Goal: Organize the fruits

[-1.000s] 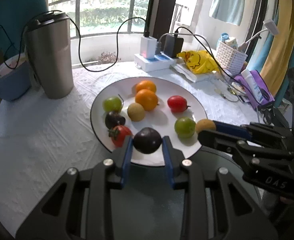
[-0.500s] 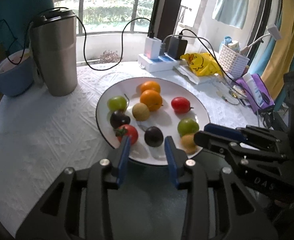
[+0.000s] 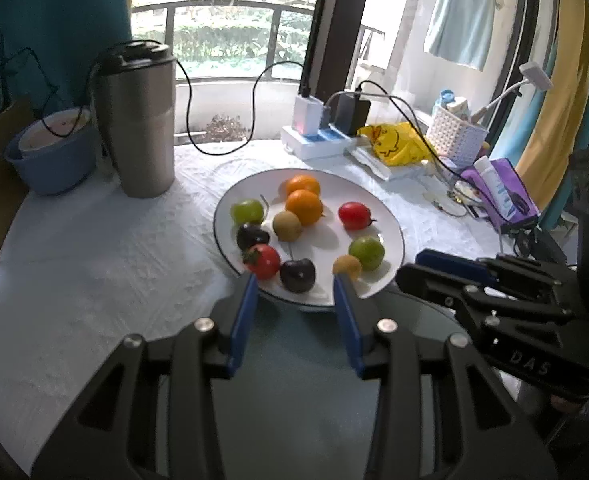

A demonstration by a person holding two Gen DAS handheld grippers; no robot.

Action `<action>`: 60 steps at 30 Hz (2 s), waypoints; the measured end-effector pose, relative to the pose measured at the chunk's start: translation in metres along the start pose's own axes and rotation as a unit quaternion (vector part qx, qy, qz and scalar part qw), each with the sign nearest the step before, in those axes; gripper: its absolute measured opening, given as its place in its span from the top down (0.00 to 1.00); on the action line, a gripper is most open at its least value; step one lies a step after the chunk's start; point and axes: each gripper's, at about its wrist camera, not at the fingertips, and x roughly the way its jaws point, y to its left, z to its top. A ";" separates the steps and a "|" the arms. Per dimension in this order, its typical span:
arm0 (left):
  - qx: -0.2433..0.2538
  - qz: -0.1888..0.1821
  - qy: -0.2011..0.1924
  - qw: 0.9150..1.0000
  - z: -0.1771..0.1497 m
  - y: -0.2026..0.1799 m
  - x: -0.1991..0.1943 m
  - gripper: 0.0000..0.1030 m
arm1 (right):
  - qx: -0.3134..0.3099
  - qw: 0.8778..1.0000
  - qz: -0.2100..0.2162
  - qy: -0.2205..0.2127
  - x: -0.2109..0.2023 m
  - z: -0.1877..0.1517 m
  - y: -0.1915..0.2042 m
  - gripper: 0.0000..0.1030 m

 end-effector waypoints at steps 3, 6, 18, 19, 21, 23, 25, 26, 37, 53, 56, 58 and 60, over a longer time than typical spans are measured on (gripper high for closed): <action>0.000 0.001 -0.007 1.000 -0.004 0.000 -0.012 0.60 | -0.004 1.000 -0.001 -0.005 -0.009 -0.003 0.007 0.74; 0.000 0.002 -0.012 1.000 -0.007 0.000 -0.021 0.60 | -0.007 1.000 -0.002 -0.008 -0.016 -0.007 0.012 0.74; 0.004 0.007 -0.022 1.000 -0.028 -0.002 -0.053 0.60 | -0.013 1.000 -0.004 -0.017 -0.040 -0.028 0.032 0.74; 0.004 0.007 -0.024 1.000 -0.029 -0.003 -0.056 0.60 | -0.013 1.000 -0.004 -0.018 -0.042 -0.030 0.033 0.74; 0.005 0.007 -0.027 1.000 -0.031 -0.004 -0.061 0.60 | -0.014 1.000 -0.005 -0.021 -0.047 -0.032 0.035 0.74; 0.007 0.007 -0.033 0.999 -0.034 -0.006 -0.068 0.60 | -0.016 1.000 -0.006 -0.024 -0.052 -0.034 0.038 0.74; 0.009 0.007 -0.037 0.999 -0.038 -0.007 -0.075 0.60 | -0.017 0.999 -0.007 -0.028 -0.058 -0.037 0.041 0.74; 0.010 0.007 -0.038 0.999 -0.039 -0.008 -0.078 0.60 | -0.018 0.999 -0.008 -0.030 -0.060 -0.038 0.043 0.74; 0.024 0.014 -0.057 0.998 -0.056 -0.017 -0.108 0.59 | -0.021 0.998 -0.014 -0.049 -0.088 -0.053 0.055 0.74; 0.028 0.019 -0.105 0.994 -0.065 -0.026 -0.161 0.22 | -0.026 0.994 -0.032 -0.100 -0.143 -0.063 0.073 0.50; 0.027 0.019 -0.118 0.992 -0.064 -0.027 -0.173 0.13 | -0.030 0.993 -0.039 -0.111 -0.155 -0.061 0.077 0.50; 0.026 0.024 -0.127 0.991 -0.063 -0.028 -0.180 0.11 | -0.032 0.991 -0.046 -0.121 -0.164 -0.060 0.080 0.47; 0.025 0.029 -0.135 0.990 -0.062 -0.028 -0.185 0.10 | -0.033 0.990 -0.051 -0.130 -0.172 -0.059 0.082 0.33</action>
